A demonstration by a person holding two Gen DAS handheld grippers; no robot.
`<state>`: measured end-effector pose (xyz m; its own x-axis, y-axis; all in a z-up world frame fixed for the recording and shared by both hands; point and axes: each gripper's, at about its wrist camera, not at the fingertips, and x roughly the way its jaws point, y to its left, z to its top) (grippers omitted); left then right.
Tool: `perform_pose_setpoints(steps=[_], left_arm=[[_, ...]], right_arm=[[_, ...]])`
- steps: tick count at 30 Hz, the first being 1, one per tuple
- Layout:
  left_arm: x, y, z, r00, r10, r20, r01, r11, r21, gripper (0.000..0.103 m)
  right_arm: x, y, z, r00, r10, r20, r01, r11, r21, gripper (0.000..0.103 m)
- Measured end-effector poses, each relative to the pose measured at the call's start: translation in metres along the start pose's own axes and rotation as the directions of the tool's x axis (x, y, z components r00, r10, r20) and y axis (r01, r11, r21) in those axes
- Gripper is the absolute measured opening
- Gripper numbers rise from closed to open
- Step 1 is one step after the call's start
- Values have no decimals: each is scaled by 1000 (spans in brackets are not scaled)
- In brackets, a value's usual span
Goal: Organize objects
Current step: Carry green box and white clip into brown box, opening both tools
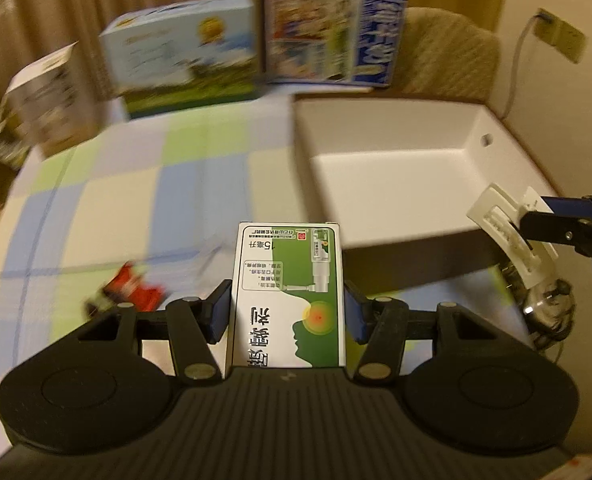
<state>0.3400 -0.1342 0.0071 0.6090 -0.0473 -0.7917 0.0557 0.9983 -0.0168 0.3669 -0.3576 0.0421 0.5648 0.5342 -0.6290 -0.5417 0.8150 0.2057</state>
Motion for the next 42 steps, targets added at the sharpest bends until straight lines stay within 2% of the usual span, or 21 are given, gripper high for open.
perform_pose_setpoints(steps=[6,12,23,27,31,35,39,41,42], left_arm=[[26,-43,46,998,-66,19,65,996,55,51],[60,-80,78,997,-74,9,73,995,64,51],[128,-116,107,995,-56,-86,53,998,-30,51],[150,-122,113,991,-45,-125,36,996,-79,51],[170,-128,111,989,-16,-148,4,996,-84,51],[187,-125,110,981,-44,-190,17,990,-142,51],[191,-123,111,984,-31,-175,5,989,-146,51],[192,-121,112,983,-56,-177,28,987,-160,50],[191,-119,112,982,-66,-177,37,986,-164,54]], right_arm=[[4,-37,21,994,-103,46,100,993,59,41],[30,-68,28,983,-184,8,181,973,143,41],[75,-105,22,974,-214,-73,226,934,277,41],[90,-114,21,971,-219,-97,238,926,293,41],[105,-121,17,964,-229,-137,261,918,300,41],[110,-131,13,964,-210,-160,253,908,332,41],[112,-134,14,964,-209,-166,254,907,336,41],[112,-134,15,964,-207,-169,254,906,338,41],[113,-134,15,964,-206,-170,254,906,339,41]])
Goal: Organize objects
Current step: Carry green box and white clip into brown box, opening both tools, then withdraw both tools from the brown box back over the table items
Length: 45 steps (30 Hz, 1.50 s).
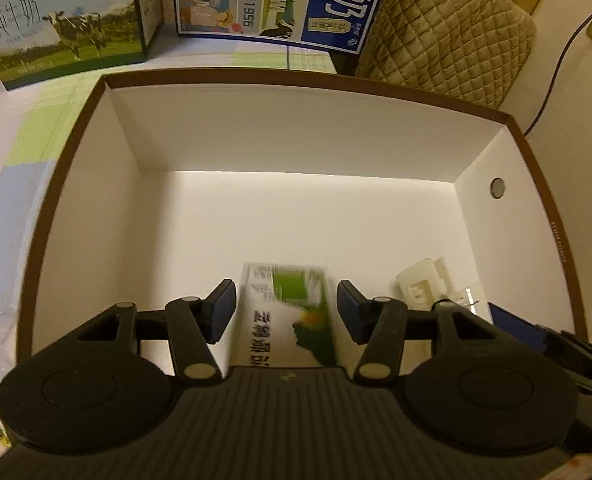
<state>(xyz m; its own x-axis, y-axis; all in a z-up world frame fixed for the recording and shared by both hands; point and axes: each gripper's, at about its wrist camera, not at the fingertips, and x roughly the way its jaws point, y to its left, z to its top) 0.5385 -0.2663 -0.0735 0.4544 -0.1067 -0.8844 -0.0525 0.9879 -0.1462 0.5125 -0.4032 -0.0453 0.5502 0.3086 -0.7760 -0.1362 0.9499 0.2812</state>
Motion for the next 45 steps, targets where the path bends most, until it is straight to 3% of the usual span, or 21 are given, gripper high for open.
perform_pose_setpoints(steps=[1,3,12,15,17,20,29,45], left_arm=[[-1,1,0,1000,-5,-4,5,1000,1,62],[-2,2,-1,1000,-2,-3,2,1000,7,68],[-10,9,-6,1000,24,-3,-24,998,59,73],[-17,9,-9,999,41,16,-43,995,92,77],[-23,10,-12,998,50,32,-54,992,117,78],[-33,12,-18,997,56,53,-62,988,139,79],[-78,30,-37,992,53,113,-69,987,145,85],[-140,60,-89,990,1,141,-21,990,140,89]], right_arm=[[0,0,0,1000,1,-2,-1,1000,5,41],[1,-1,1,1000,10,-6,-10,1000,15,41],[5,-6,2,996,90,-19,-88,992,90,42],[2,-8,0,995,94,-17,-92,993,77,48],[-3,-6,-3,996,93,-5,-93,994,53,58],[-14,-3,-6,997,74,11,-74,997,11,63],[-49,11,-22,997,71,27,-68,994,-81,67],[-109,45,-63,995,89,54,-84,992,-94,69]])
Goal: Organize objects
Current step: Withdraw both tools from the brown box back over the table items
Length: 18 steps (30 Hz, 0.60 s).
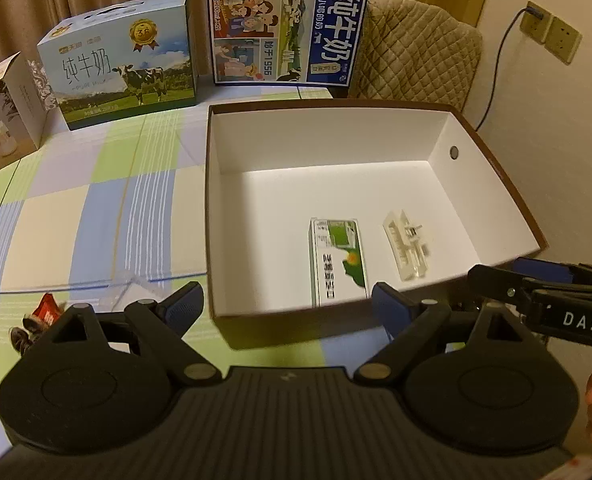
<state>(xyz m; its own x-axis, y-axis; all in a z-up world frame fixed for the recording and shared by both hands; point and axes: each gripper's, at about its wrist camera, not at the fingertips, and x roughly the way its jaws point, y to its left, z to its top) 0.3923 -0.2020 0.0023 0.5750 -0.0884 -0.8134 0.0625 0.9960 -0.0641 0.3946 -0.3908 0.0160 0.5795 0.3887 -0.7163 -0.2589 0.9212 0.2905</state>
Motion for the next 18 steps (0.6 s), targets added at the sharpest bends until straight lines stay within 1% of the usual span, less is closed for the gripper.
perform_pose_setpoints(steps=[10,18], left_arm=[[-41,37,-31,1000,-15,15,15,1000,2,90],[-63,79,-55,1000,-7,20,8,1000,-19,90]], right_arm=[[-23,38,-24,1000,-8,13,8,1000,16,69],[-25,70,-47,1000,-15,-12,15,1000,4,69]])
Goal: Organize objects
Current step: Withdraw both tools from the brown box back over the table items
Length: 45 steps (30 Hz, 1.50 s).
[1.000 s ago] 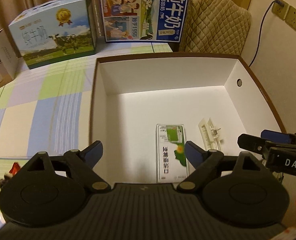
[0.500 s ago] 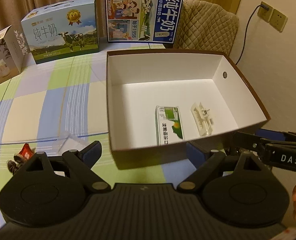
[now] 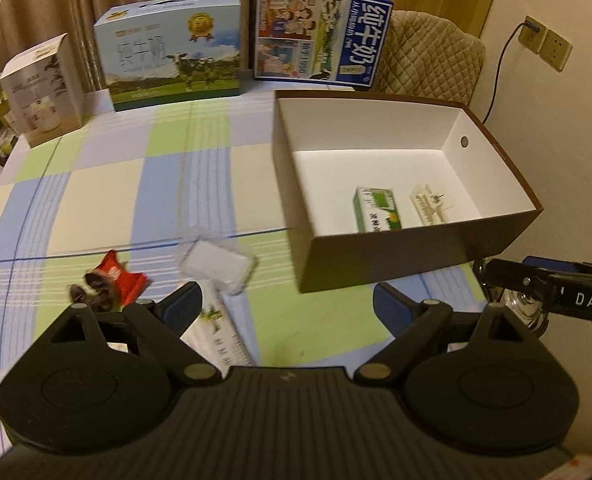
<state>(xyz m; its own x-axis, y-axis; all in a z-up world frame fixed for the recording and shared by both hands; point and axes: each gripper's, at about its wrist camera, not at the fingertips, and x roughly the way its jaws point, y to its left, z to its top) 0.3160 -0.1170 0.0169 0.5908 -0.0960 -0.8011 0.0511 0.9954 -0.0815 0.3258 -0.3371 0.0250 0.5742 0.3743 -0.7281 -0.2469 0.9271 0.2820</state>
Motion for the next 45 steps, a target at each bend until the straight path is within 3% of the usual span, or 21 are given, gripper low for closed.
perform_pose_setpoints(steps=[10,23,41,45], left_arm=[[-17,58,-41,999,28,-23,-29,998,-53,90],[-31,137,-112,985,130,-113,-148,974,-170,90],[-35,203,-154,964,195,-182,-237,939,-249,90],[-34,219,-158,963,194,-186,-238,938,-254,90]], right_arm=[[13,40,-32,997,13,-76,-17,998,-59,70],[49,89,-76,974,75,-216,-105,986,-132,70],[89,176,-107,938,213,-274,-281,930,-239,69],[105,198,-111,937,210,-279,-288,918,-273,69]])
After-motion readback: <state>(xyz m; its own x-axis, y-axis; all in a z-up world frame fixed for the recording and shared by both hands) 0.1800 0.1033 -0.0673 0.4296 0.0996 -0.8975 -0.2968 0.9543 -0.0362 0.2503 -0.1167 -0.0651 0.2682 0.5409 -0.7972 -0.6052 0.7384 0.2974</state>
